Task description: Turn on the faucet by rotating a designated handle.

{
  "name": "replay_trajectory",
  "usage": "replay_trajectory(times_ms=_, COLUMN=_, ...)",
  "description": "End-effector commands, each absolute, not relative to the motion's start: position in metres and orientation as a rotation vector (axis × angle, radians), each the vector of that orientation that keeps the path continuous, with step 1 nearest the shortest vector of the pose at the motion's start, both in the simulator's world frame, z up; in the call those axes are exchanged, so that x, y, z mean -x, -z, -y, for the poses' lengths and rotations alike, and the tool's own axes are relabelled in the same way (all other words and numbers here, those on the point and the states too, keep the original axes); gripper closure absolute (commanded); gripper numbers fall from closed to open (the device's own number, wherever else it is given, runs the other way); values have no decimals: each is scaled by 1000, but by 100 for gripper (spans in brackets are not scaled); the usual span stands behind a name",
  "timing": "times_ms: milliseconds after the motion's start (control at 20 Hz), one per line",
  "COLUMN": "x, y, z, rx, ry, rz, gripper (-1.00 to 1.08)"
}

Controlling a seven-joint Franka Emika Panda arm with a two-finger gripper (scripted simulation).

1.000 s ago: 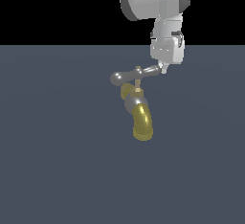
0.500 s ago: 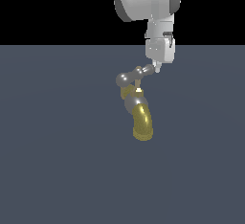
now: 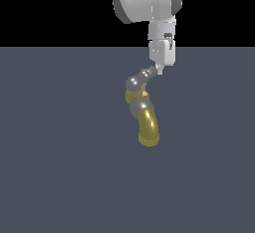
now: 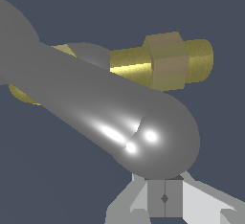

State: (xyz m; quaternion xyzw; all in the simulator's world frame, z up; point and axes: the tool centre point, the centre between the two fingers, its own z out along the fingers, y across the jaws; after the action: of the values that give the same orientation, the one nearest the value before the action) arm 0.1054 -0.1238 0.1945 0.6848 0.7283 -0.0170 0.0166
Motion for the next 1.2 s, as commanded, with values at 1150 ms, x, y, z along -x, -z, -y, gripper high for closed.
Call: replay_trajectory(times_ms=1150, x=-78, y=-195, z=9, rx=-2066, ry=21, rz=-2349, gripper=108)
